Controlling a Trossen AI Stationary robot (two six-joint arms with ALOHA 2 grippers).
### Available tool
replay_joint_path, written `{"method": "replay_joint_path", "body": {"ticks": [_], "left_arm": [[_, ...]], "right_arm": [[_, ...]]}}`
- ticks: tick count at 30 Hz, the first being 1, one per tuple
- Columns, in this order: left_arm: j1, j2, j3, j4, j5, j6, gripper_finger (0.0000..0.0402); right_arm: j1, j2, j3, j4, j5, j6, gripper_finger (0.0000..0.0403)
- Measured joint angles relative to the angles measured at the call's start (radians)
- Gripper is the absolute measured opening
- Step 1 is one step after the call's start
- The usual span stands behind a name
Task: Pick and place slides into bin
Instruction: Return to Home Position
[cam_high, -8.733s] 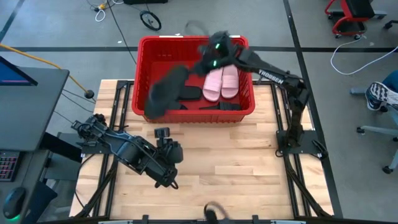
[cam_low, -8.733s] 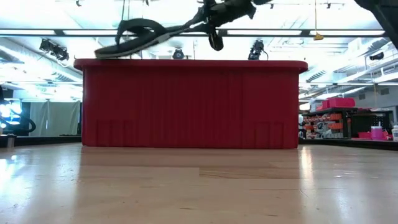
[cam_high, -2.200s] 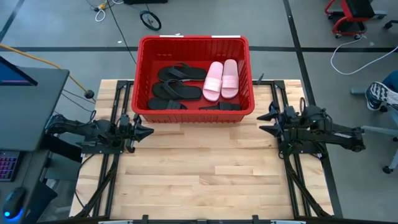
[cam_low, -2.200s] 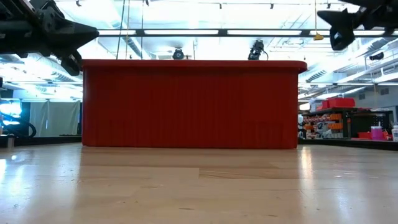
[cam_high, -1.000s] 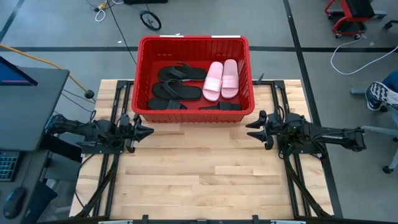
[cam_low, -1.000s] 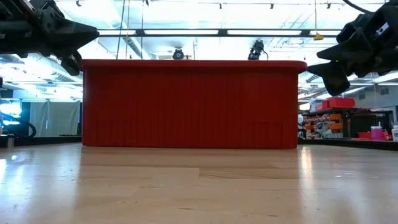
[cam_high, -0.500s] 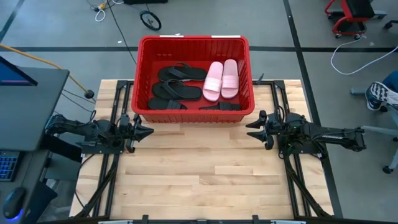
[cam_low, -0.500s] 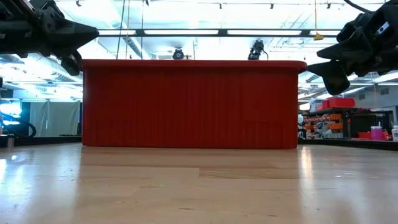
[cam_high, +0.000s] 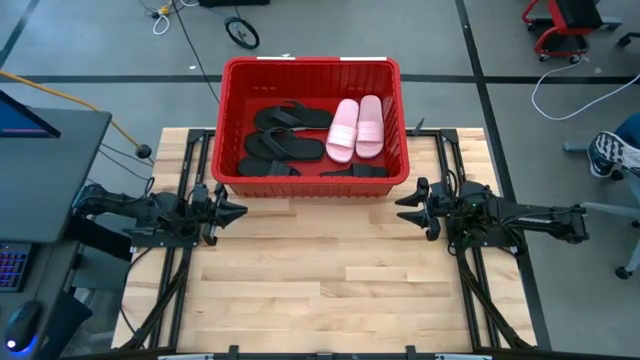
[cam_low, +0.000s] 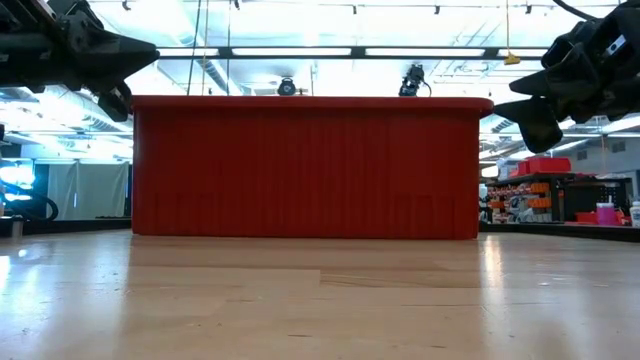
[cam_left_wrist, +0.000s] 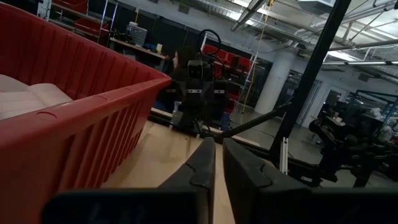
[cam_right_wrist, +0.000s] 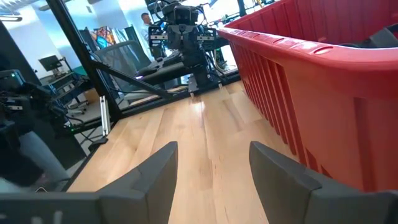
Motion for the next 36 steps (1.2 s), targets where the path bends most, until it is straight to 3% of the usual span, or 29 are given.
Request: {"method": "replay_joint_path", "body": {"ticks": [36], "left_arm": [[0.0,0.0,0.0,0.0,0.0,0.0,0.0037]], "right_arm": [[0.0,0.0,0.001,0.0,0.0,0.0,0.0204]]}}
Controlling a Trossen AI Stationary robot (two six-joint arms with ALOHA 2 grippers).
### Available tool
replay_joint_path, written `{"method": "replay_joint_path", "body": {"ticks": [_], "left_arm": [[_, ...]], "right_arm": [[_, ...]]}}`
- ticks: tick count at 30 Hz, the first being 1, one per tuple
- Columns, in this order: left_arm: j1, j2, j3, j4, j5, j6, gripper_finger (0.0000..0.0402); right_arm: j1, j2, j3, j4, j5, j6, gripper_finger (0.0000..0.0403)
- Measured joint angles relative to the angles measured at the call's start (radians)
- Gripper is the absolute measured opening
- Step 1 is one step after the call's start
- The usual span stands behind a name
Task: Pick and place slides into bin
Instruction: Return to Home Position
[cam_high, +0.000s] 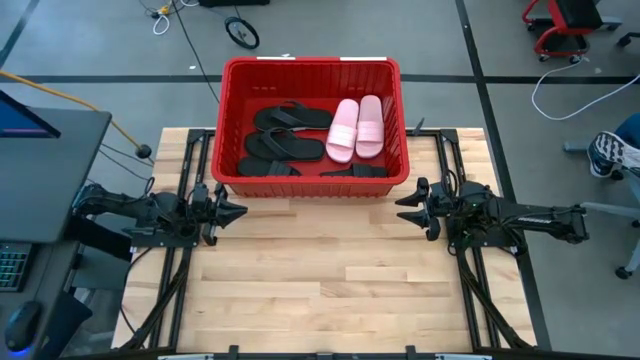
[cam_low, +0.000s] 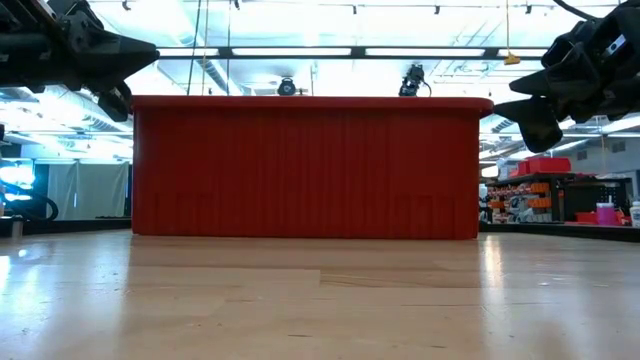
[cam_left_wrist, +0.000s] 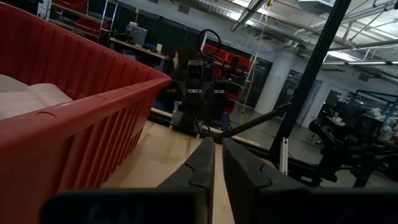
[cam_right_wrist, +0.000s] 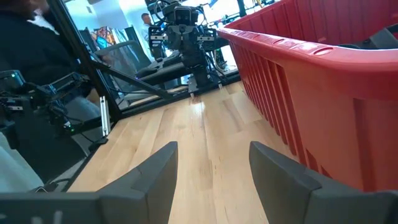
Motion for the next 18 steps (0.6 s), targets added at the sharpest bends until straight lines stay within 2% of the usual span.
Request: {"method": "replay_joint_path", "body": {"ticks": [18], "left_arm": [[0.0,0.0,0.0,0.0,0.0,0.0,0.0029]], "right_arm": [[0.0,0.0,0.0,0.0,0.0,0.0,0.0204]]}}
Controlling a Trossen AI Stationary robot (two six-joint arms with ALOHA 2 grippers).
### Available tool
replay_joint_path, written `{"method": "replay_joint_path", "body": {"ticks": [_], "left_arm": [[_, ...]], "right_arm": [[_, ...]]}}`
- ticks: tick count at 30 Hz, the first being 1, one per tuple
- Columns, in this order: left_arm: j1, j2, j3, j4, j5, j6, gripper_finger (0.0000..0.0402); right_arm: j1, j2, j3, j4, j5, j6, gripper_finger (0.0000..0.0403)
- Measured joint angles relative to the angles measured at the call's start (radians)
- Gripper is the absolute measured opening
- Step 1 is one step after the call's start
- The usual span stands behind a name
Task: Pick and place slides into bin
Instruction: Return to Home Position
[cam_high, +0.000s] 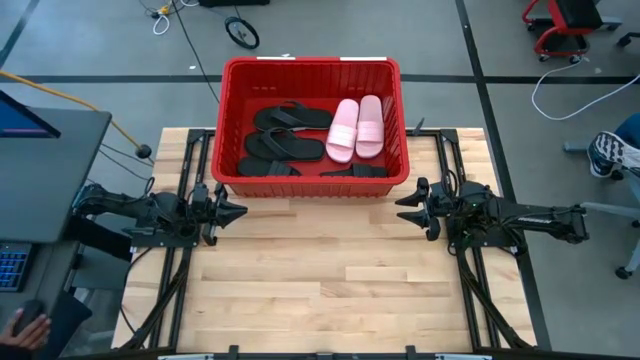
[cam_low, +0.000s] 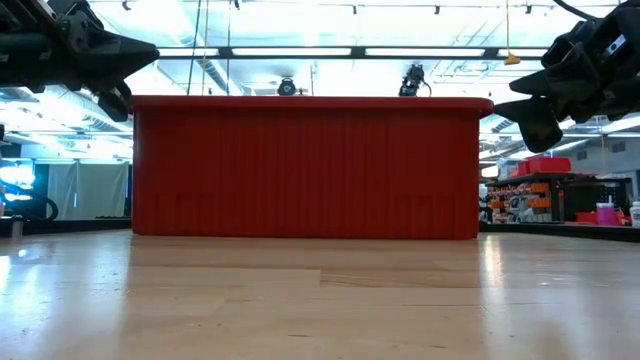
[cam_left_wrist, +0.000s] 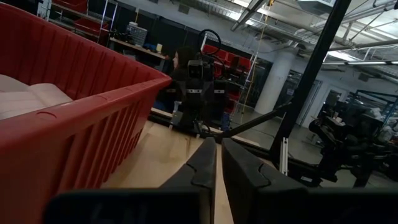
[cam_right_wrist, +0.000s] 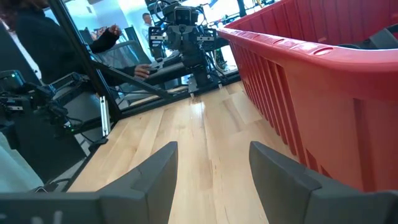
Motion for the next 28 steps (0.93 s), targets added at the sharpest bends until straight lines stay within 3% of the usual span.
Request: {"method": "replay_joint_path", "body": {"ticks": [28], "left_arm": [[0.0,0.0,0.0,0.0,0.0,0.0,0.0037]], "right_arm": [[0.0,0.0,0.0,0.0,0.0,0.0,0.0204]]}}
